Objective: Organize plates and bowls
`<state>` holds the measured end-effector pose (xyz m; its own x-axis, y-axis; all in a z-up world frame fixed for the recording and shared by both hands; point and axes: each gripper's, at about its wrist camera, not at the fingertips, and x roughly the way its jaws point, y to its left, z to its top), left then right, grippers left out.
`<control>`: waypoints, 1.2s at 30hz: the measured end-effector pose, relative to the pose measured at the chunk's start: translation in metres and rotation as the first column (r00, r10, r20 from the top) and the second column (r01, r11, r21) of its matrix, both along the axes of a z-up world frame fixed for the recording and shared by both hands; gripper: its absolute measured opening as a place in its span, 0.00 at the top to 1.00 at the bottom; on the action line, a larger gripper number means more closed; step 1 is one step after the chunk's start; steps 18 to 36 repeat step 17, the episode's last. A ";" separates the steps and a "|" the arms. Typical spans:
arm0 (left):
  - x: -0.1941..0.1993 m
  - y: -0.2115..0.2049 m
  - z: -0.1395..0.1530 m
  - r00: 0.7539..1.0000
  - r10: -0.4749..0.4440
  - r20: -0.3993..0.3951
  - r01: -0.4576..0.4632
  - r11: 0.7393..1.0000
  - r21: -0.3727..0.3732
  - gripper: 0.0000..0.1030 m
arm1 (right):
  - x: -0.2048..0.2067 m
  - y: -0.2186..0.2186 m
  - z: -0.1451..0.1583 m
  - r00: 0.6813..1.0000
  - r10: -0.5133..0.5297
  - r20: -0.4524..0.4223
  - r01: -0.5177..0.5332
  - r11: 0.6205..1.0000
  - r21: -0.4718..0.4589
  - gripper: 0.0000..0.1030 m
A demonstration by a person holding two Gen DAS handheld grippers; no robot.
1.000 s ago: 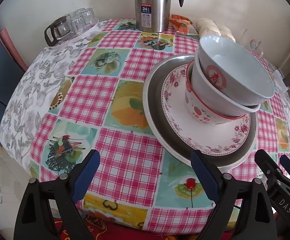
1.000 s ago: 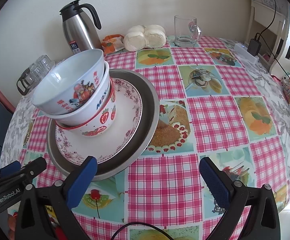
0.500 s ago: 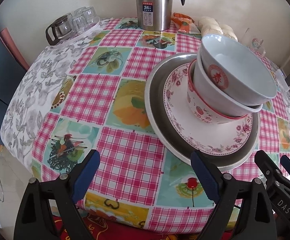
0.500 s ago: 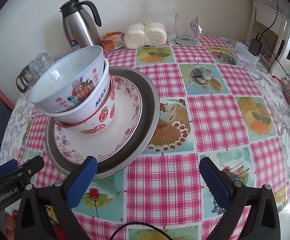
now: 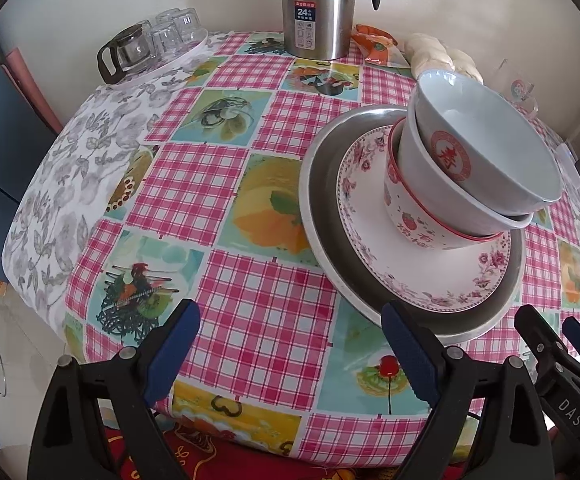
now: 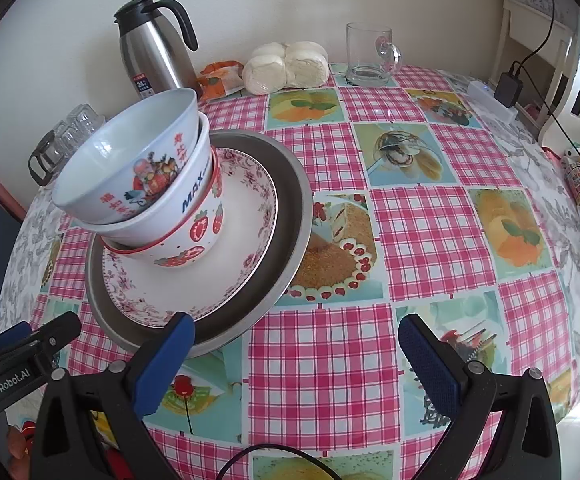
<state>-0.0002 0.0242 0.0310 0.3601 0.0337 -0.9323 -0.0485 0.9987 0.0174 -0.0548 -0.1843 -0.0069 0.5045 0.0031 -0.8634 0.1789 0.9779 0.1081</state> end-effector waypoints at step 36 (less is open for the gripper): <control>0.000 -0.001 -0.001 1.000 0.007 -0.001 -0.007 1.000 -0.007 0.10 | -0.001 -0.001 -0.003 1.000 -0.003 -0.006 0.003 1.000 0.000 0.00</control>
